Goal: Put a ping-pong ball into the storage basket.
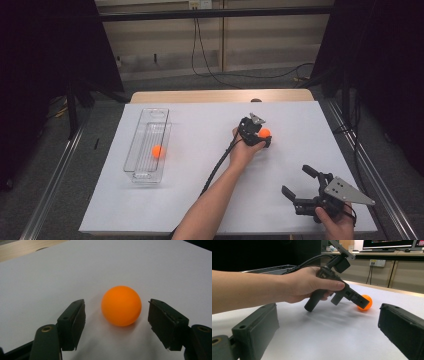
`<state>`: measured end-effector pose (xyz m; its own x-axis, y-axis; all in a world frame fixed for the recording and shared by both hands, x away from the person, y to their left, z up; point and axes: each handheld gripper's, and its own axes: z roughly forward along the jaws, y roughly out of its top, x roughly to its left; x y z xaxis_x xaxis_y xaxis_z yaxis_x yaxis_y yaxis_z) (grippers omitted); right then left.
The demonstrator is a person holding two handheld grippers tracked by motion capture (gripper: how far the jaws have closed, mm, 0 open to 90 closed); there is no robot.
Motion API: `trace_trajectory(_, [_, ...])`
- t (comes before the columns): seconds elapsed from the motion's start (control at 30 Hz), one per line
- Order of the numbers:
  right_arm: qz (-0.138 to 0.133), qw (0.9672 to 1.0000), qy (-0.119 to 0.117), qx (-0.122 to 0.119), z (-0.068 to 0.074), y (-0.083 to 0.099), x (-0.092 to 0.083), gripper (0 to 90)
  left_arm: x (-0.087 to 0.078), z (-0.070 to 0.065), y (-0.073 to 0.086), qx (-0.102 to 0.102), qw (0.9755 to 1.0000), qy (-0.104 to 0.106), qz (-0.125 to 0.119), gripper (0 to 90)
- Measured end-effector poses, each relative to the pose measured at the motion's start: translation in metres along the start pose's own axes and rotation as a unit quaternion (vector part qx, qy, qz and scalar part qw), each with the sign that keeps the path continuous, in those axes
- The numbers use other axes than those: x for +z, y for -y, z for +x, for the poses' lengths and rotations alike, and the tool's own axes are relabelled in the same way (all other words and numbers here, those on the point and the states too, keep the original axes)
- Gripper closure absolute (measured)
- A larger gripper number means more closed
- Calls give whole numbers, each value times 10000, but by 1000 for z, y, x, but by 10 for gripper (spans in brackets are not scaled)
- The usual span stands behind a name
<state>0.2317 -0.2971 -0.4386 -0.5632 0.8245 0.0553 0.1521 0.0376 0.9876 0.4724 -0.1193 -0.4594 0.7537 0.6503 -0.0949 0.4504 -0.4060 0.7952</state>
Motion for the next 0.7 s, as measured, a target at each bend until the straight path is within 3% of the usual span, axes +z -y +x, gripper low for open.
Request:
trace_trajectory(0.1, [7,10000,4,9,0,0,0,24,4,0,0,-77,10000,12,54,320])
trace_trajectory(0.17, [-2,10000,-3,0,0,0,0,24,5,0,-1,35,9999,-18,116,328])
trace_trajectory(0.27, [5,10000,2,-4,0,0,0,24,7,-3,-2,0,10000,-17,63,352])
trace_trajectory(0.4, [-13,10000,4,-11,0,0,-1,24,10,-6,-4,176,9996,-129,177,386])
trace_trajectory(0.57, [-16,10000,16,1,-1,0,-2,24,12,-5,-4,187,9996,1,228,464])
trace_trajectory(0.7, [-18,10000,15,-10,-1,0,-2,24,10,-4,-5,222,9995,-14,202,509])
